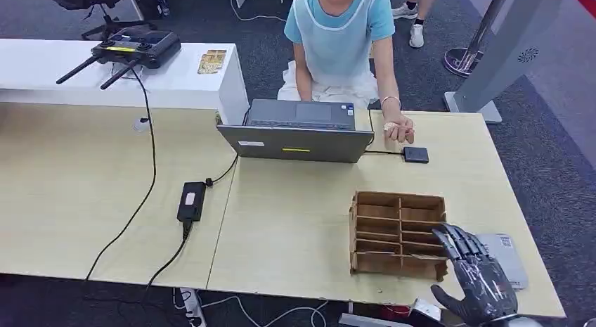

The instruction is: Pass the card to the sensor for recognition and then transmit it.

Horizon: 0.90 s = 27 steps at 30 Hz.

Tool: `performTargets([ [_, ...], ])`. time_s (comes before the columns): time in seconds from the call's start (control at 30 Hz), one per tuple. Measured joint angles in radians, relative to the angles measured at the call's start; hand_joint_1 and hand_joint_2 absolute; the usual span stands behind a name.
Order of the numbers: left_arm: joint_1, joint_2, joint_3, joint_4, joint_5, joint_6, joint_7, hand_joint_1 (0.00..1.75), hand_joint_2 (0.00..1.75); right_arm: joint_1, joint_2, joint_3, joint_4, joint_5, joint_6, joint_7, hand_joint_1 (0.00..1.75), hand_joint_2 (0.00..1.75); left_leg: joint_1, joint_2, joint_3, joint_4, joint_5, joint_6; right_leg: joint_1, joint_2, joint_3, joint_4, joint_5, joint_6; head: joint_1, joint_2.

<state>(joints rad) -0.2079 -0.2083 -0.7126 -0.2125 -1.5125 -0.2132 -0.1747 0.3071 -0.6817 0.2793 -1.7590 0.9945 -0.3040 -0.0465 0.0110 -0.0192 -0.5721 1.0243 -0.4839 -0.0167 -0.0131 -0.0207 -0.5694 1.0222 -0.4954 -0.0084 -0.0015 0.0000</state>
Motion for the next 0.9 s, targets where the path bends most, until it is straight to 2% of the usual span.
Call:
performTargets([
  [0.27,0.007,0.004,0.011,0.000,0.021,-0.001,-0.005,0.00,0.00,0.008,0.000,0.017,0.009,-0.010,-0.011,0.005,0.23,1.75,0.000,0.000,0.000,0.000,0.000,0.000,0.000,0.000,0.000,0.000,0.000,0.000,0.000,0.000],
  [0.43,0.010,0.005,0.019,0.000,0.026,-0.001,-0.005,0.00,0.00,0.009,0.000,0.025,0.012,-0.009,-0.012,0.008,0.33,1.75,0.000,0.000,0.000,0.000,0.000,0.000,0.000,0.000,0.000,0.000,0.000,0.000,0.000,0.000],
  [0.47,0.011,0.005,0.021,0.000,0.031,-0.001,-0.005,0.00,0.00,0.010,0.000,0.026,0.013,-0.008,-0.015,0.008,0.30,1.75,0.000,0.000,0.000,0.000,0.000,0.000,0.000,0.000,0.000,0.000,0.000,0.000,0.000,0.000],
  [0.63,0.017,0.008,0.032,0.000,0.058,-0.002,0.000,0.00,0.00,0.014,0.000,0.030,0.013,0.003,-0.023,0.018,0.44,1.75,0.000,0.000,0.001,0.000,0.000,0.000,0.000,0.000,0.001,0.000,0.000,0.000,0.000,0.000],
  [0.9,0.027,0.011,0.062,0.000,0.105,-0.007,0.019,0.00,0.00,0.010,0.000,0.045,0.013,0.026,-0.036,0.030,0.45,1.75,0.000,0.000,0.002,0.000,0.000,0.000,0.000,0.000,0.002,0.000,0.000,0.000,0.000,0.000],
])
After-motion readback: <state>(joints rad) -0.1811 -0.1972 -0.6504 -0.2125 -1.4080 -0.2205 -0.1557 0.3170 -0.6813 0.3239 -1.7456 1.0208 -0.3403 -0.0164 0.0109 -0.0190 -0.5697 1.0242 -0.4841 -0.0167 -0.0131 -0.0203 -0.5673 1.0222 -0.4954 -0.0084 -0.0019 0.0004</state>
